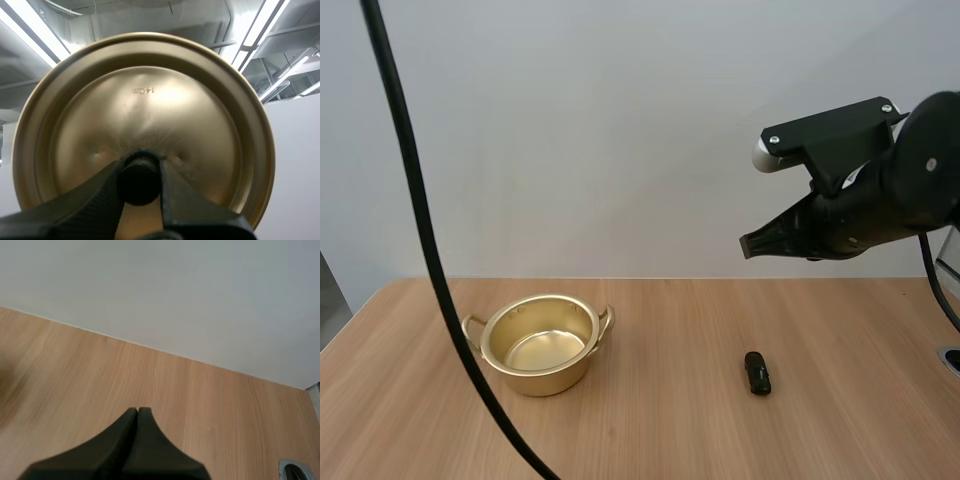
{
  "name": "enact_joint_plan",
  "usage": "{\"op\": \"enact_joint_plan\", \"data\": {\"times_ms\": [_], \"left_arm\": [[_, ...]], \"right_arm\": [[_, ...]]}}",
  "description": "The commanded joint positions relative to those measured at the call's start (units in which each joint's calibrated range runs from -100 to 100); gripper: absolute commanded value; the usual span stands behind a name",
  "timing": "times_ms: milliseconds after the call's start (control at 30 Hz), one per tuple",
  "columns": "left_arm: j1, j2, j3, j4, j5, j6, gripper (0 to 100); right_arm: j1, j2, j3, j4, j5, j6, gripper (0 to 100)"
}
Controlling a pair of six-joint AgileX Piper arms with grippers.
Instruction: Open the pot, put the car inside, and close it
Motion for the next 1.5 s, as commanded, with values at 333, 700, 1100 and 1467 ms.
{"op": "enact_joint_plan", "data": {"times_ms": [333, 700, 1100, 1467], "left_arm": [[-0.01, 0.8, 0.0, 0.0, -0.1, 1.3, 0], [-0.01, 2.0, 0.0, 0.0, 0.0, 1.3, 0], [-0.01, 2.0, 0.0, 0.0, 0.7, 1.3, 0], [-0.01, 2.0, 0.0, 0.0, 1.4, 1.4, 0]], "right_arm": [[-0.1, 45.3, -0.4, 4.4, 6.0, -5.6, 0], [-0.1, 49.3, 3.7, 3.3, -0.4, -6.4, 90], [-0.1, 51.8, 5.5, 1.2, -10.6, -6.0, 93], [-0.1, 51.8, 5.5, 1.6, -14.8, -6.2, 100]]}}
